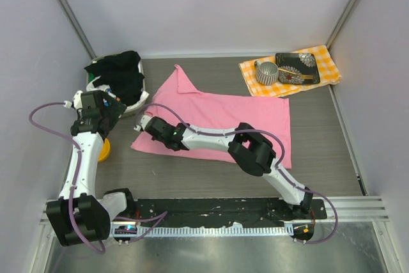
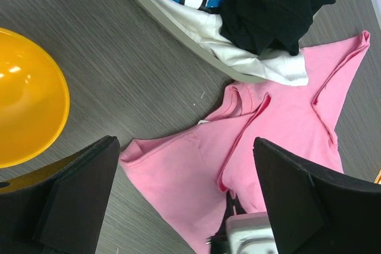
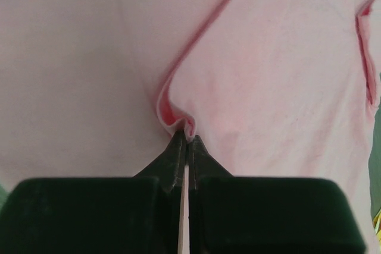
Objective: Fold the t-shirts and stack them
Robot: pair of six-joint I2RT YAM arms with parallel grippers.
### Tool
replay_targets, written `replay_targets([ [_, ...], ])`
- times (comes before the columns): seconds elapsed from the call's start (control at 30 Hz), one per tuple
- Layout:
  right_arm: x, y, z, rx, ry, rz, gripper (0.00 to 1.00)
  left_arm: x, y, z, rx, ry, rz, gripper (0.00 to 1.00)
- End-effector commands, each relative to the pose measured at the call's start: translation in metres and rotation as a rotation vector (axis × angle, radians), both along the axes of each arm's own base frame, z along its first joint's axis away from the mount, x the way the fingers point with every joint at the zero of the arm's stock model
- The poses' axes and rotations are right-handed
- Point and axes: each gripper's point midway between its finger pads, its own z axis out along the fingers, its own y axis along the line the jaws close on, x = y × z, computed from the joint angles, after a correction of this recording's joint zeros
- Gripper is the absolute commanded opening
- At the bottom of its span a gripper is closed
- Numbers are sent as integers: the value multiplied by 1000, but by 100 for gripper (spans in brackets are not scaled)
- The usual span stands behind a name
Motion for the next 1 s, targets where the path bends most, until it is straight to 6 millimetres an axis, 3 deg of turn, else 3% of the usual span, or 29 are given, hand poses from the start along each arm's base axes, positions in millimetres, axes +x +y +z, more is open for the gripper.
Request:
replay_targets([
  [0.0,42,-11,64,208,-81,-158,1,6,1,4,-2,-33,-9,100],
  [0.23,85,-39,72,343,-81,-322,1,8,0,6,0,-38,-16,100],
  [0.27,90,-42,71,351,-88,-346,11,8,0,6,-2,-37,-19,100],
  [0.3,97,-46,74,364,-100,-374,31,8,0,5,-5,-36,-18,100],
  [0.33,99,-48,73,374,-99,-391,59,8,0,4,-5,-34,-18,100],
  [0.37,103,-51,73,371,-116,-415,99,8,0,4,-7,-35,-19,100],
  [0.47,106,-56,82,401,-148,-445,100,8,-5,3,-21,-39,-37,100],
  [0.63,94,-89,139,532,-251,-504,100,5,-25,15,-8,-93,-101,100],
  [0.7,85,-101,157,557,-259,-509,100,5,-50,16,-4,-99,-166,100],
  [0.77,80,-110,158,556,-236,-534,100,6,-82,18,17,-104,-253,100],
  [0.87,67,-114,160,579,-185,-521,100,7,-113,10,35,-81,-325,100],
  [0.97,57,-108,152,604,-91,-485,100,13,-126,-6,24,-69,-340,100],
])
